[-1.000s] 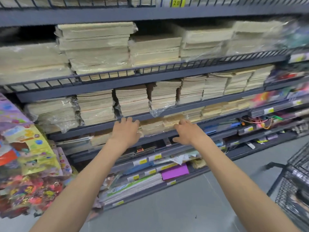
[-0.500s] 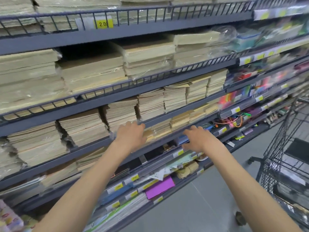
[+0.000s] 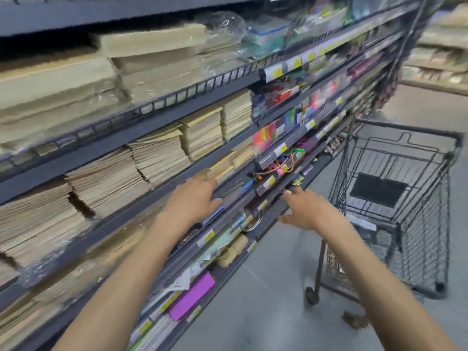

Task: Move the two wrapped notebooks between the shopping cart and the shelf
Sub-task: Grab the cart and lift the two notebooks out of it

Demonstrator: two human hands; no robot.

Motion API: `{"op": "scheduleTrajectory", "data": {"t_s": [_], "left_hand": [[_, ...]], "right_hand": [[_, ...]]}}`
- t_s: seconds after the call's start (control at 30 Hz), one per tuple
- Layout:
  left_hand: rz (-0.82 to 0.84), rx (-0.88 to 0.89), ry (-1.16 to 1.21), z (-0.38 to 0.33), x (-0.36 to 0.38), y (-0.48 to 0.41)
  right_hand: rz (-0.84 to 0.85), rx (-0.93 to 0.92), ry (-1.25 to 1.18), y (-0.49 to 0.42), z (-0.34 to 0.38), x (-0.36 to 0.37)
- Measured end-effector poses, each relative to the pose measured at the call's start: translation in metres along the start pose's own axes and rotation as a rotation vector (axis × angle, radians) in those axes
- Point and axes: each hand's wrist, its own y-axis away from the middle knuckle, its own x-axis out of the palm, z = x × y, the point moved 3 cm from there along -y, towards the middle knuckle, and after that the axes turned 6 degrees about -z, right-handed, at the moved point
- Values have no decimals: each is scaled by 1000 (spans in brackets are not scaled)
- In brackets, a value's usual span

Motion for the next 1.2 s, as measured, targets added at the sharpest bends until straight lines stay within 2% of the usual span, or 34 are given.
{"op": "scheduleTrajectory", "data": {"t_s": [0.6,0.87,1.2], "left_hand": [[110,533,-6,-150,69,-252],[245,836,-45,-264,118,-328],[318,1051,-127,-425,175,-405]], "right_hand": [[113,567,-327,-66,-170,62],[143,836,-504,-55,-228,106],[224,1062,-653,-55,-334,172]]}}
